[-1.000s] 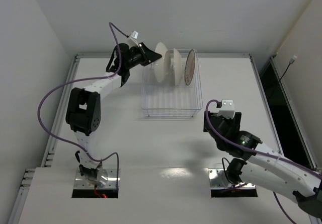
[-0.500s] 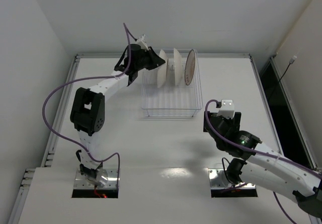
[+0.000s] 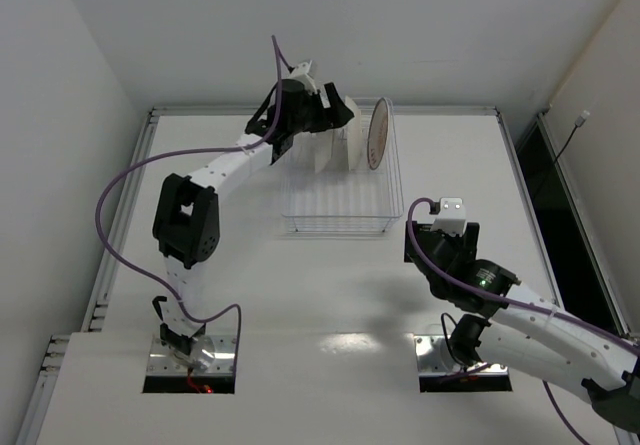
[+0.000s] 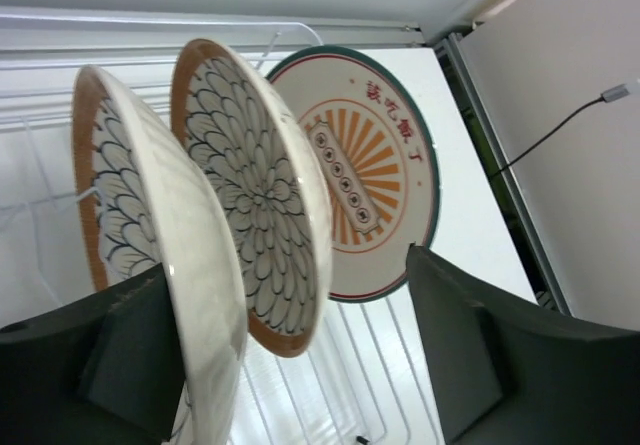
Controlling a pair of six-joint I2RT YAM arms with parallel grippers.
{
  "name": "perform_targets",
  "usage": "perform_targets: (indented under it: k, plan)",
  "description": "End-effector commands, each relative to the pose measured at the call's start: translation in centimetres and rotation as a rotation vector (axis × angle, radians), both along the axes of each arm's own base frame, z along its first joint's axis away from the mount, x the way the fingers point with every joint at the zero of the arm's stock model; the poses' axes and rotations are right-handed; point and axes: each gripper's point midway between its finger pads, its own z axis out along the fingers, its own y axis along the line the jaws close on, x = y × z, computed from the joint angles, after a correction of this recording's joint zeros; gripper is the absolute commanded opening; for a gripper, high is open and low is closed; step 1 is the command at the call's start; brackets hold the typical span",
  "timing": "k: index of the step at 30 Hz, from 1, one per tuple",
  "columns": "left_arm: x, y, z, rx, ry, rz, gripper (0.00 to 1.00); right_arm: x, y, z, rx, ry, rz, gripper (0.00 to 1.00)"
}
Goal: Load the plates into the dish rack
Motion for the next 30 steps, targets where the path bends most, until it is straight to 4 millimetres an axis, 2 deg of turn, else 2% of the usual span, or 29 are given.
perform_targets:
  k: [1,7,9,10,11,12,14,15,17,19,20,22,23,24,26,30]
  plan:
    - [-1.1,-2.9,5.0,-0.052,-0.124,-0.088,0.78,0.3,0.0,0.7,0.019,-0.033,-0.024,0.9]
    - [-1.6,-3.8,6.2,-0.032,-0.154,-0.113,0.79,0.3,0.0,0.7,0.019,-0.033,-0.024,0.9]
    - [-1.7,-3.5,6.8,-0.02,-0.157,-0.104,0.78,0.3,0.0,0.7,0.019,-0.033,-0.024,0.9]
    - [-1.5,-3.4,6.5,-0.004,-0.156,-0.098,0.74,0.3,0.0,0.7,0.019,-0.033,-0.024,0.9]
    - [-1.5,-3.4,7.2,-0.008,-0.164,-0.098,0.69,0.3,0.0,0.7,0.019,-0.033,-0.024,0.9]
    - [-1.2,-3.4,6.2,0.003,-0.145,-0.089,0.6,0.3,0.0,0.7,0.019,-0.033,-0.024,0.9]
    - [-1.0,-3.1,6.0,0.019,-0.143,-0.077,0.52,0.3,0.0,0.7,0.019,-0.033,-0.024,0.9]
    - [-0.9,-3.3,5.2,0.033,-0.129,-0.06,0.42,0.3,0.0,0.7,0.019,-0.033,-0.024,0.9]
    - [-0.8,-3.2,5.2,0.035,-0.129,-0.051,0.35,0.3,0.0,0.7,0.019,-0.033,-0.024,0.9]
    - [-0.7,-2.8,3.7,0.053,-0.105,-0.034,0.21,0.3,0.0,0.7,0.019,-0.033,-0.024,0.9]
    - [-1.0,-3.0,4.4,0.051,-0.116,-0.028,0.17,0.3,0.0,0.7,0.019,-0.033,-0.024,0.9]
    - [-1.0,-2.7,4.0,0.064,-0.115,0.01,0.06,0.3,0.0,0.7,0.019,-0.033,-0.024,0.9]
    - [-1.4,-3.0,4.6,0.061,-0.126,0.016,0.02,0.3,0.0,0.7,0.019,-0.033,-0.024,0.9]
    - [-1.1,-2.3,4.6,0.079,-0.133,0.057,0.0,0.3,0.0,0.7,0.019,-0.033,-0.024,0.9]
    - [-1.7,-3.2,4.5,0.107,-0.151,0.059,0.0,0.3,0.0,0.7,0.019,-0.033,-0.024,0.9]
    - [-2.1,-3.0,5.1,0.151,-0.187,0.118,0.0,0.3,0.0,0.7,0.019,-0.033,-0.024,0.9]
